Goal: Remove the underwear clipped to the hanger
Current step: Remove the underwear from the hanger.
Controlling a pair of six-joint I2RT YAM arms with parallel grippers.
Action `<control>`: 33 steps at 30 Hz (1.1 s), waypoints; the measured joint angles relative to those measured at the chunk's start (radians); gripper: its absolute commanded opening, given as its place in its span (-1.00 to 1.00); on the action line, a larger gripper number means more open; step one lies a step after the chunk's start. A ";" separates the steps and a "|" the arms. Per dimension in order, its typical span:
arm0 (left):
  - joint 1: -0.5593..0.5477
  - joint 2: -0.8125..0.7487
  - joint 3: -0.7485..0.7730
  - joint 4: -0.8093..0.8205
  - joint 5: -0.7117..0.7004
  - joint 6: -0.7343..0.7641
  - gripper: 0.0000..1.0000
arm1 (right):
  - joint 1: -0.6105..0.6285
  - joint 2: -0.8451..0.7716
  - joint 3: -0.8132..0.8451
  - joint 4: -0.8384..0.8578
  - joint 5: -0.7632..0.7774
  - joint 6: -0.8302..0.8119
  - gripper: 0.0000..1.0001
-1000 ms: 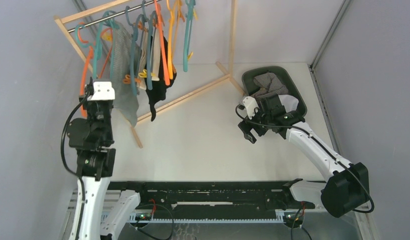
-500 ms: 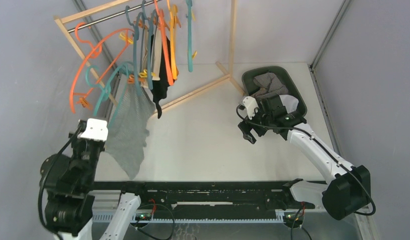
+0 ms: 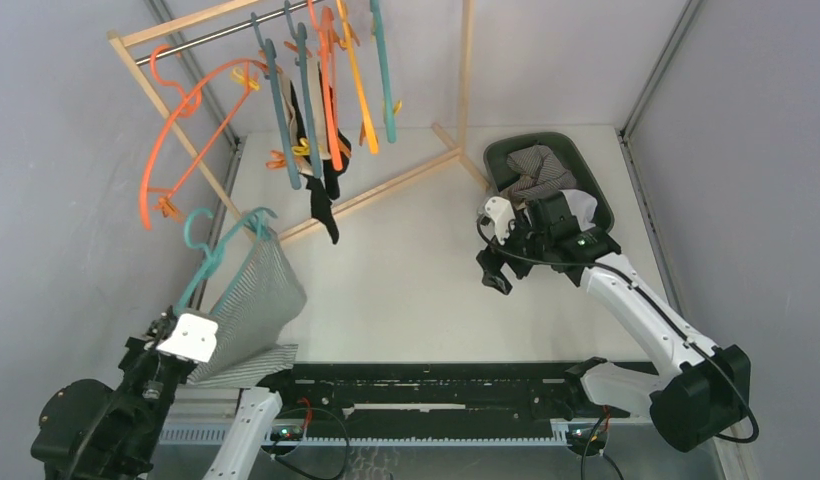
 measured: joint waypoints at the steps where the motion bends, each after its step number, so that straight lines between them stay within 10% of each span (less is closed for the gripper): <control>1: 0.000 0.000 0.006 -0.024 0.019 0.020 -1.00 | 0.003 -0.007 0.000 -0.007 -0.010 -0.005 0.81; 17: 0.000 0.109 -0.171 0.127 0.747 0.143 -1.00 | 0.028 -0.193 0.205 -0.092 -0.316 -0.050 0.81; 33: 0.000 0.207 -0.329 0.512 1.224 0.181 -1.00 | -0.096 -0.262 0.284 0.171 -0.506 0.397 0.74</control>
